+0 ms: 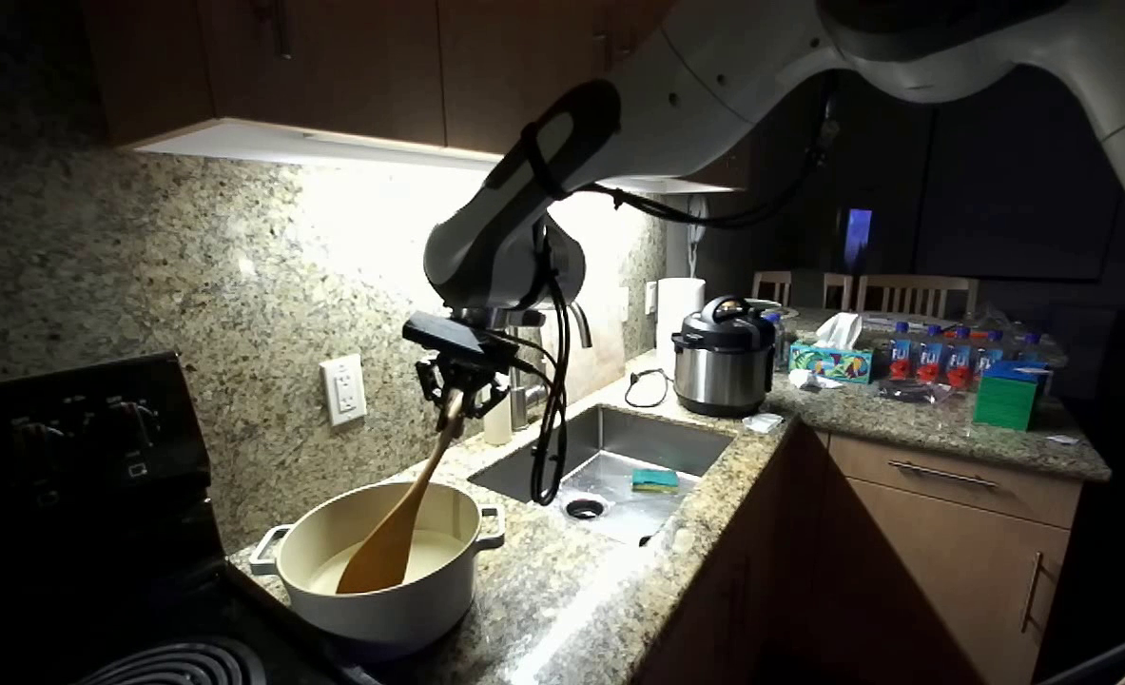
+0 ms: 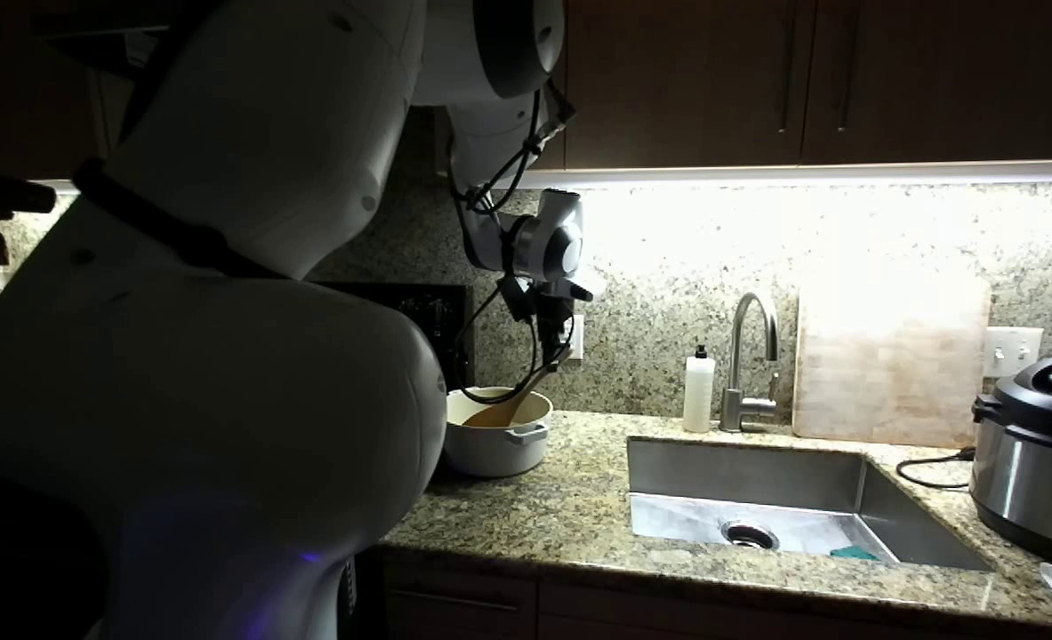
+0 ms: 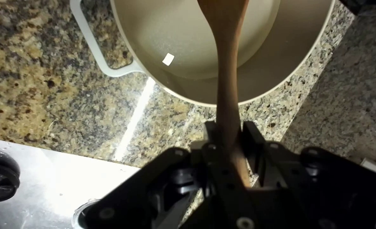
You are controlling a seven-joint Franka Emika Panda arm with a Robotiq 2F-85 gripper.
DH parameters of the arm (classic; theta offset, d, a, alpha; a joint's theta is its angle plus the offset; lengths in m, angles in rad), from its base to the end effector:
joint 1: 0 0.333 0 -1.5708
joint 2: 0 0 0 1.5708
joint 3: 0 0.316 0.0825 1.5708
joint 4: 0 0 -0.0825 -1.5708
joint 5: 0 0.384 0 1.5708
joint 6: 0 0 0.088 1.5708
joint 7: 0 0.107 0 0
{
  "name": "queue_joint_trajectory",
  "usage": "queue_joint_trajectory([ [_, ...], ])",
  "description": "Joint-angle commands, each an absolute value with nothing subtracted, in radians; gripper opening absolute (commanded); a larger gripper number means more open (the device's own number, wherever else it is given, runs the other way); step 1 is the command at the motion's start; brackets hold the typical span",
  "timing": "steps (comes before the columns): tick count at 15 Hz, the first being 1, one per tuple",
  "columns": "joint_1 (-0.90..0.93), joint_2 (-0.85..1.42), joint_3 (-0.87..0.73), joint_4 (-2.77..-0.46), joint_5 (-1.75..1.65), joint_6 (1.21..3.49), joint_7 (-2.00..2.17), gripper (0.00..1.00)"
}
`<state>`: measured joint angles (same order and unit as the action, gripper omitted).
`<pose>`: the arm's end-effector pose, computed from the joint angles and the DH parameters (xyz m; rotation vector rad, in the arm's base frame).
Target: Hold the wooden spoon and stir in the pot on the countertop.
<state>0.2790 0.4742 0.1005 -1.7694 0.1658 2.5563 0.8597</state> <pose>0.6407 0.2451 0.3281 -2.6884 0.8648 -0.2329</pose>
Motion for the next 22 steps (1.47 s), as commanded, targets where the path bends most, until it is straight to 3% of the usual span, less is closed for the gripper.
queue_joint_trajectory([
  [1,0.267,0.507,0.103,-1.683,0.176,2.493,0.824,0.06],
  [11,0.275,0.617,0.054,-1.497,0.159,2.416,0.869,0.06],
  [22,0.277,0.566,0.013,-1.612,0.156,2.478,0.906,0.06],
])
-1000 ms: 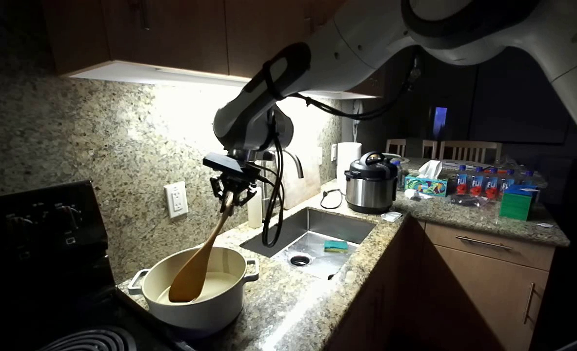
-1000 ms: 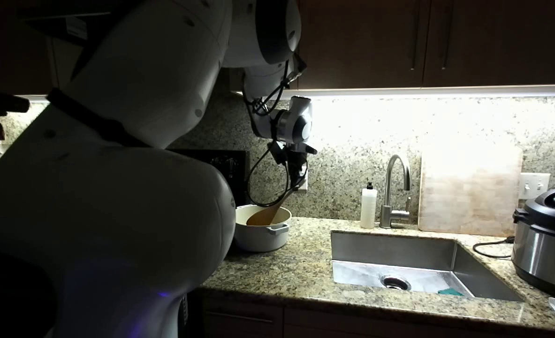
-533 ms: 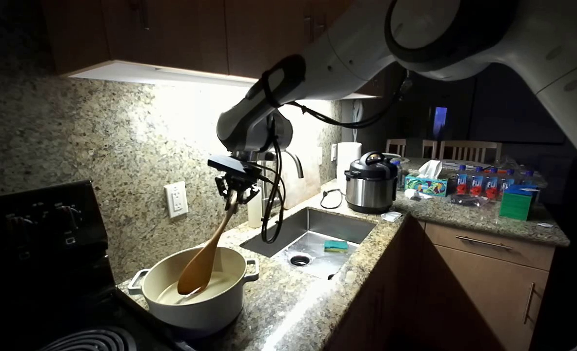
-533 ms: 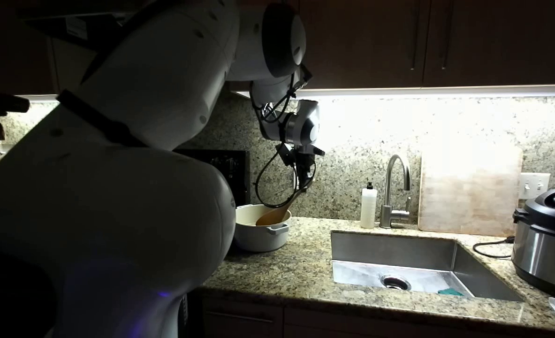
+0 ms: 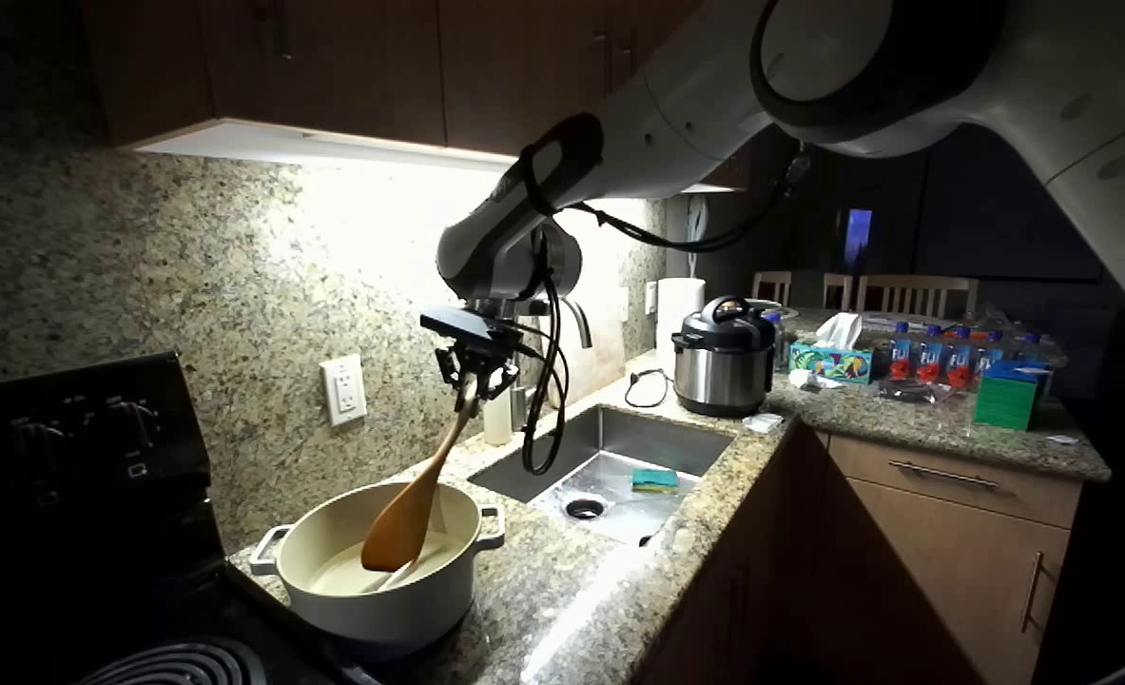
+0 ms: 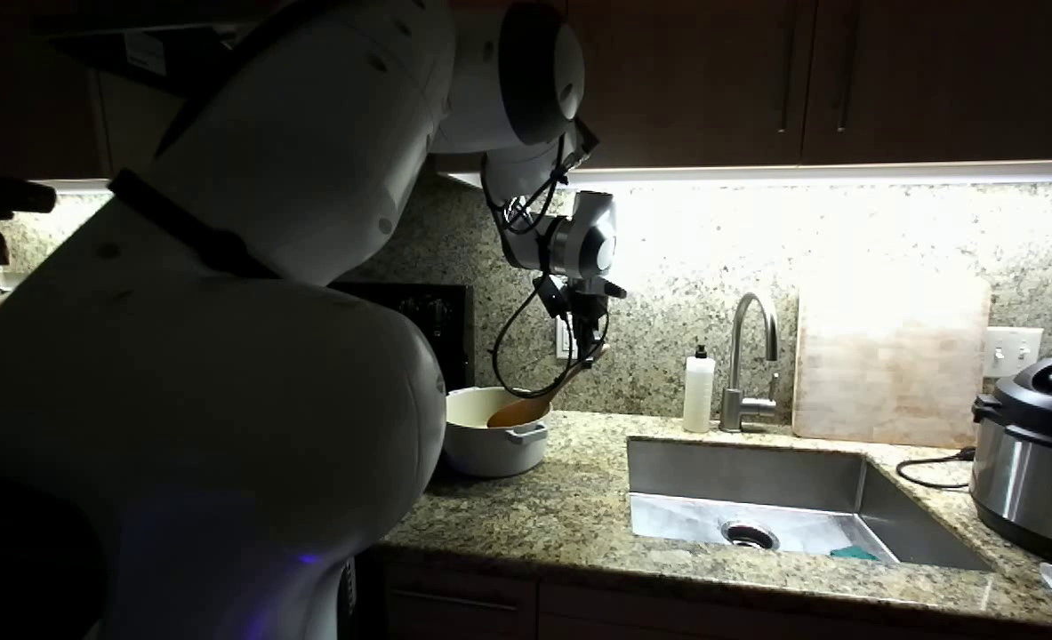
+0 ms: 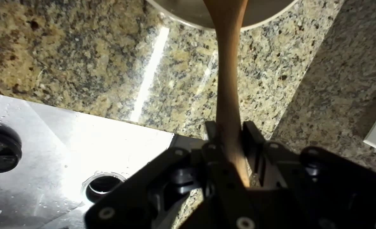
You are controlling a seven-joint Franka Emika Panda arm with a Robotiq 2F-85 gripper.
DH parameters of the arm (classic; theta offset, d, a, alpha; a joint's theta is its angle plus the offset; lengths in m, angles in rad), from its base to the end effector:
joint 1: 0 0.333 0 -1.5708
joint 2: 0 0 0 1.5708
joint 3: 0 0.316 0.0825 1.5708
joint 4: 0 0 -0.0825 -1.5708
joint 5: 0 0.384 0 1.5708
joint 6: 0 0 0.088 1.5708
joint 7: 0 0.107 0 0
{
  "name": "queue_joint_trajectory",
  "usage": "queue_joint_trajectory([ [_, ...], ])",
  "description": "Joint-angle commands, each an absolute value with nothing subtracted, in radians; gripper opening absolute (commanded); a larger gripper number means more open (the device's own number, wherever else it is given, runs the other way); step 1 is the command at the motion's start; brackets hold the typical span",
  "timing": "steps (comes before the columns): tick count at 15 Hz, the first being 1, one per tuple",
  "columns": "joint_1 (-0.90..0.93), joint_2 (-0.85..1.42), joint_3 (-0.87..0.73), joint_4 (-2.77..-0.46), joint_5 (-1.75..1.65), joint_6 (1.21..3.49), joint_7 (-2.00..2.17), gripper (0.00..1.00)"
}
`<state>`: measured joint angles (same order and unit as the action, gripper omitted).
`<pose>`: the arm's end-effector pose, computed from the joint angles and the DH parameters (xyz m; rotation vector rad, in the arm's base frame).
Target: Hold the wooden spoon and stir in the pot on the countertop.
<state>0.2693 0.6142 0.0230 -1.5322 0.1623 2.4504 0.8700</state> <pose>0.7023 0.2083 0.3282 -2.6823 0.9689 -0.2584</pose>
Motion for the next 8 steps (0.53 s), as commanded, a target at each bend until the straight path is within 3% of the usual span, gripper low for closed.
queue_joint_trajectory([
  [1,0.281,0.561,0.011,-1.625,0.151,2.48,0.911,0.06],
  [8,0.326,0.559,0.019,-1.633,0.116,2.445,0.903,0.06],
])
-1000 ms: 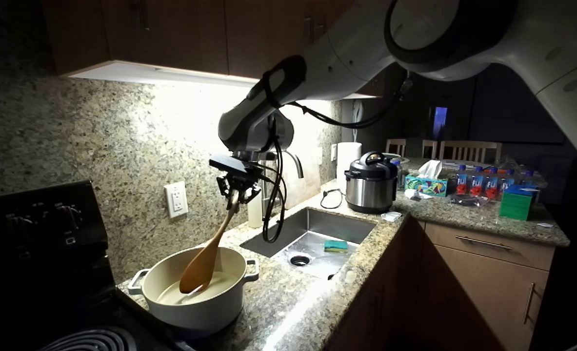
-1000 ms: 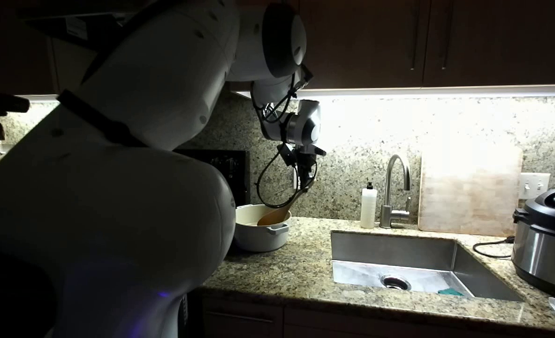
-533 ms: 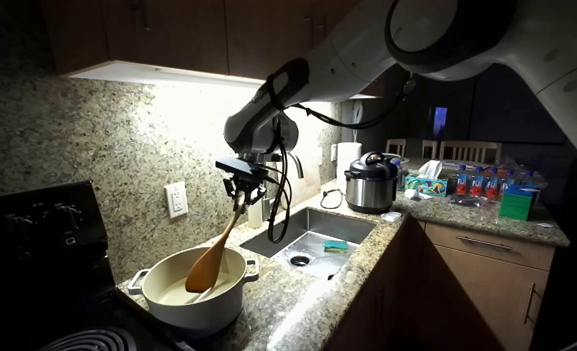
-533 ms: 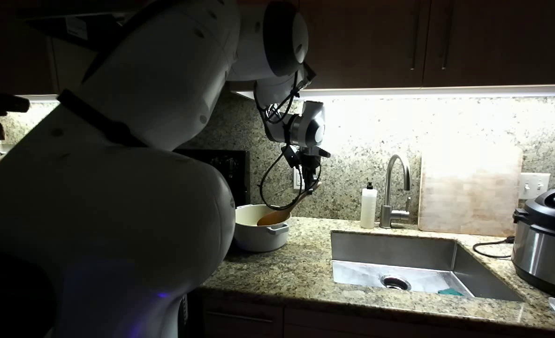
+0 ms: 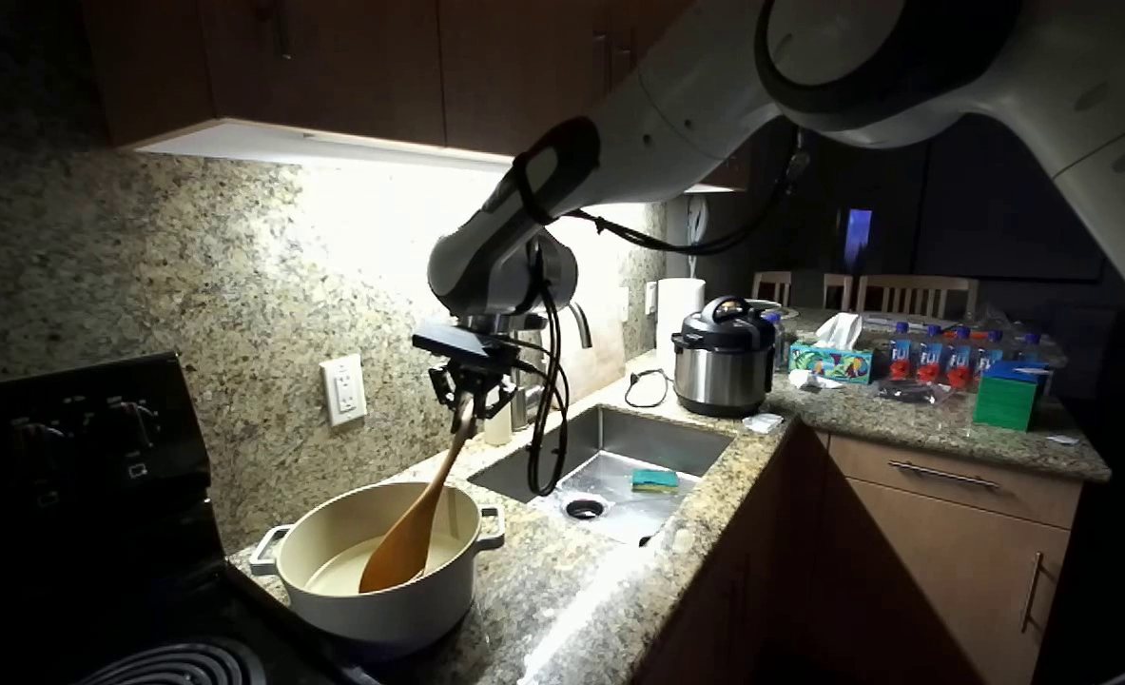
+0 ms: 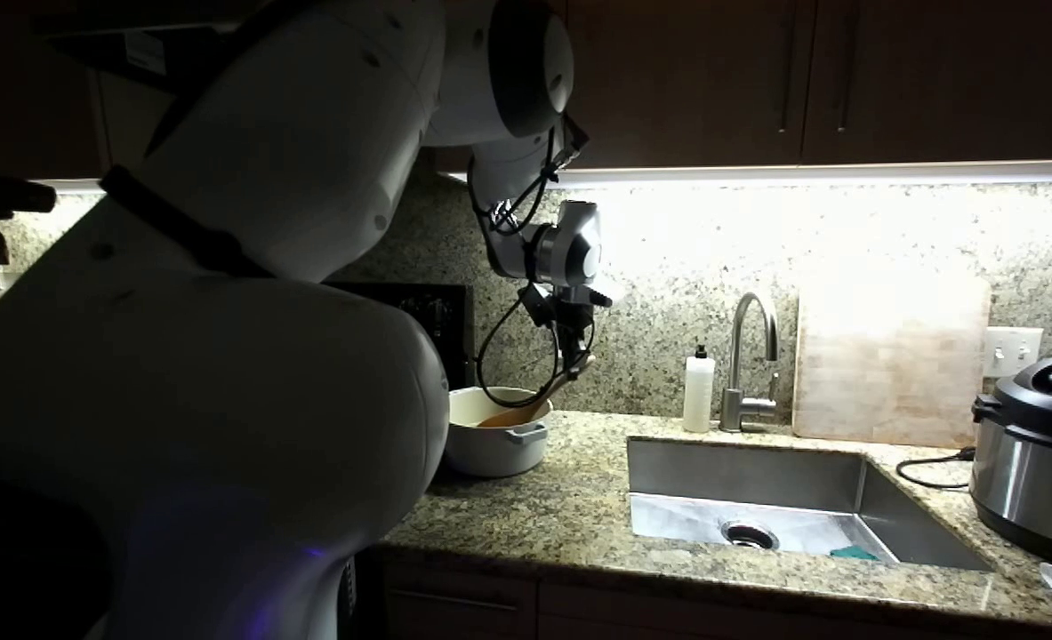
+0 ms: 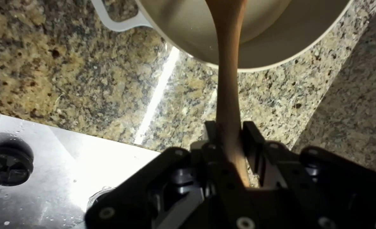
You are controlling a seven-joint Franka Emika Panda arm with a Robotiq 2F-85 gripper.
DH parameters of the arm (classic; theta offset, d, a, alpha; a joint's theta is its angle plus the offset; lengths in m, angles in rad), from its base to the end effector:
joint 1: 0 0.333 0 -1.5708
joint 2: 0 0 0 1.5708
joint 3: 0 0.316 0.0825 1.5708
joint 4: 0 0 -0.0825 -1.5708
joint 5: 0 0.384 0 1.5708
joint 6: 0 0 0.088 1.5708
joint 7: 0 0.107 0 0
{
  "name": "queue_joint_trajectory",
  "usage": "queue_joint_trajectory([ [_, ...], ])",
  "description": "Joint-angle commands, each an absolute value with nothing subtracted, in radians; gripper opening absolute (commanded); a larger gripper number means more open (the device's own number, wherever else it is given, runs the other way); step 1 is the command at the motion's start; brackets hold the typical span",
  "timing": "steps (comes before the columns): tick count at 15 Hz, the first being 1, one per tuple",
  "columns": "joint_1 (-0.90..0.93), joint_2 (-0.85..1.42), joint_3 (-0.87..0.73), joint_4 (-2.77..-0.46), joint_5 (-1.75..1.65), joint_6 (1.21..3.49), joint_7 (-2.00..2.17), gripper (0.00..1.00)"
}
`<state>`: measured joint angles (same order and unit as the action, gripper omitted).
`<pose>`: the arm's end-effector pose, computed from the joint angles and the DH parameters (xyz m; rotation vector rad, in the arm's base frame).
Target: Hold the wooden spoon and stir in the pot on the countertop.
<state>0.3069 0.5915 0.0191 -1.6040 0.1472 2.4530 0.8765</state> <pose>0.6797 0.2276 0.3106 -2.7373 0.9327 -0.2111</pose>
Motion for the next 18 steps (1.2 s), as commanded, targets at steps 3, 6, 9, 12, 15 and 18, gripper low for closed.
queue_joint_trajectory([
  [3,0.34,0.593,0.022,-1.569,0.109,2.401,0.897,0.06],
  [6,0.353,0.624,0.013,-1.5,0.094,2.356,0.914,0.06],
  [9,0.372,0.663,-0.013,-1.417,0.046,2.325,0.958,0.06],
  [12,0.374,0.709,-0.019,-1.319,0.017,2.266,0.977,0.06],
  [15,0.378,0.737,-0.034,-1.254,-0.004,2.232,1.001,0.06],
  [18,0.382,0.74,-0.053,-1.242,-0.03,2.233,1.041,0.06],
])
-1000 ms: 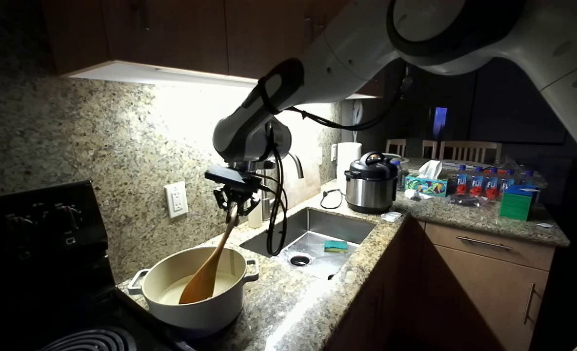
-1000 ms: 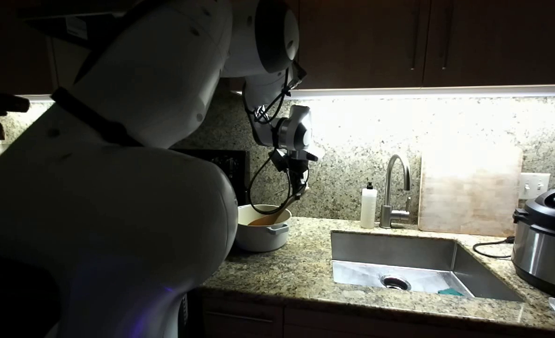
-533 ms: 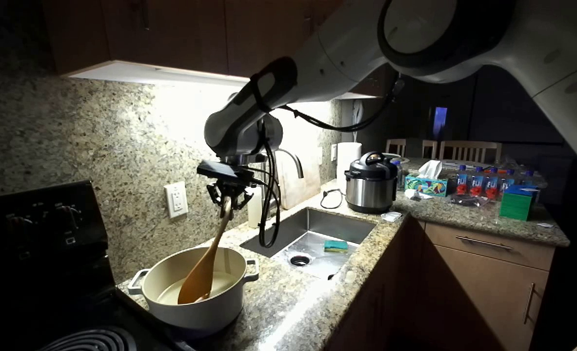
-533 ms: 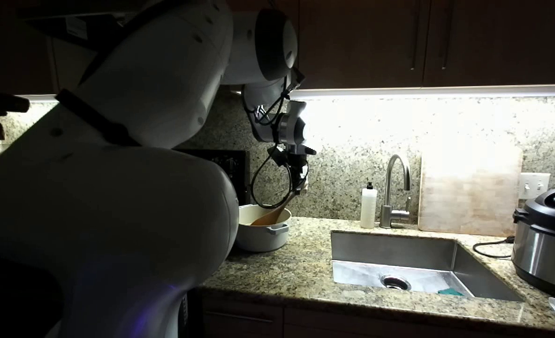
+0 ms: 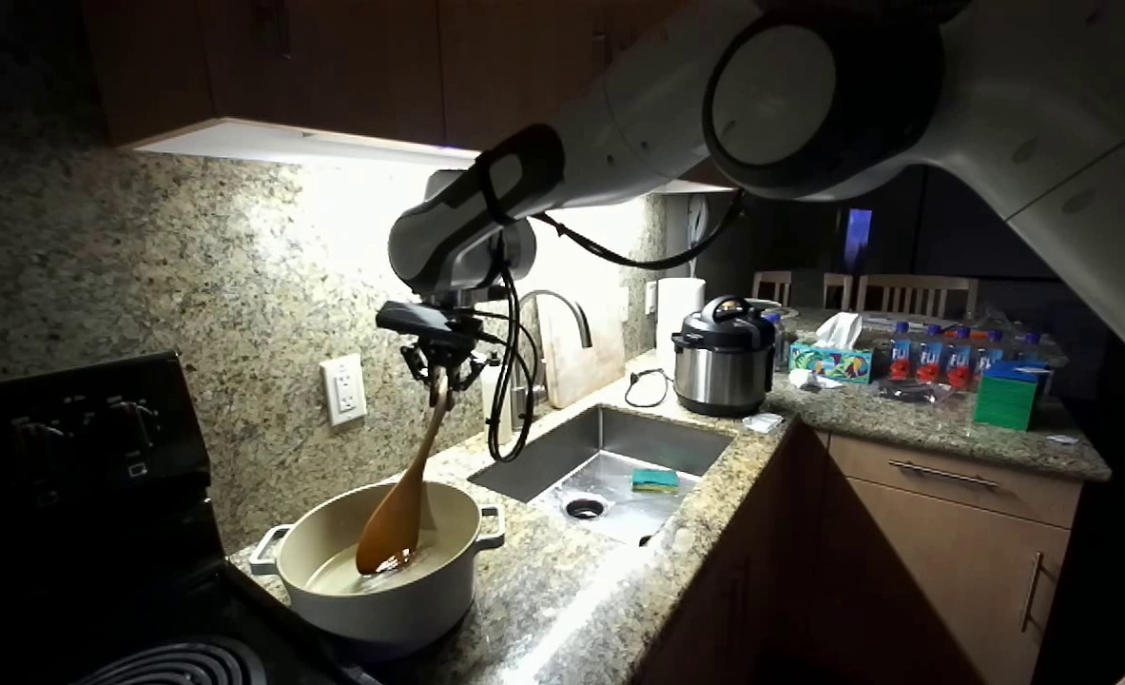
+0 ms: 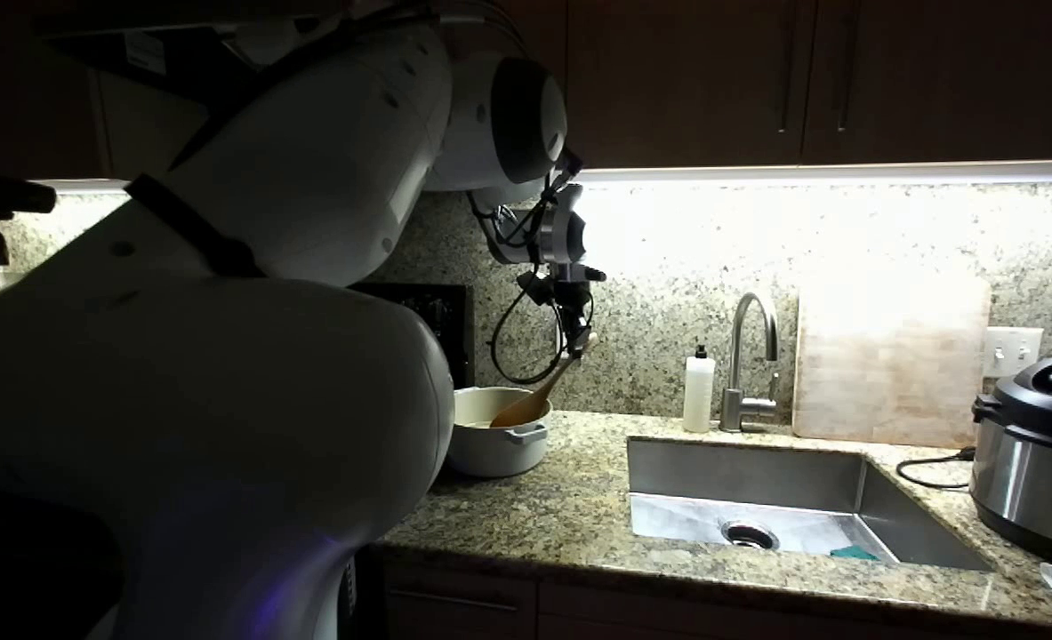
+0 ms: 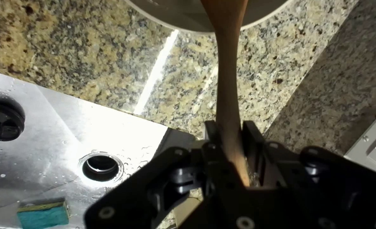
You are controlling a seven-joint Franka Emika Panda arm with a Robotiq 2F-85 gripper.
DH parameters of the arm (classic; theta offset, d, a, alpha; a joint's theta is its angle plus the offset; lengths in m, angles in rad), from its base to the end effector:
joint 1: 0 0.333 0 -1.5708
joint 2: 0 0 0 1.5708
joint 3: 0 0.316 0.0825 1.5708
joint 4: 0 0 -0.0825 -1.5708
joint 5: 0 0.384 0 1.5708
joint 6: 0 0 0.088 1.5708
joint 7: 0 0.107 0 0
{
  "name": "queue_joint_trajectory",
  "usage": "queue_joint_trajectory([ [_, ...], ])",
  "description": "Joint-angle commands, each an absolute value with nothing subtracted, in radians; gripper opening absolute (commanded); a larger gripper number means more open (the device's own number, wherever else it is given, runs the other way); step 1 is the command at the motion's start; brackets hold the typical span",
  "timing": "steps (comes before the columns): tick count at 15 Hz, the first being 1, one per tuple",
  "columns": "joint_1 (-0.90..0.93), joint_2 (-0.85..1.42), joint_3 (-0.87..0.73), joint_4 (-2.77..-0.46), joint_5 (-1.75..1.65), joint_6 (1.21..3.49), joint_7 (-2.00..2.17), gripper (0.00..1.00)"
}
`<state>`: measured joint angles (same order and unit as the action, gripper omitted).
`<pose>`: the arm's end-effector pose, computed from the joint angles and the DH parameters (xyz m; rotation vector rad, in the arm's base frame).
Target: Hold the wooden spoon and stir in the pot on the countertop.
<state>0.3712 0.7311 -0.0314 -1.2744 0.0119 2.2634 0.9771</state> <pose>0.7216 0.2622 0.3454 -2.8272 0.9259 -0.3144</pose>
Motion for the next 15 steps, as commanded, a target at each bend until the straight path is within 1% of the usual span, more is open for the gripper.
queue_joint_trajectory([
  [1,0.382,0.735,-0.056,-1.248,-0.036,2.237,1.053,0.06],
  [5,0.378,0.707,-0.055,-1.306,-0.046,2.256,1.057,0.06],
  [11,0.392,0.633,-0.026,-1.487,-0.057,2.344,1.01,0.06],
  [15,0.387,0.625,0.0,-1.512,-0.045,2.366,0.988,0.06],
])
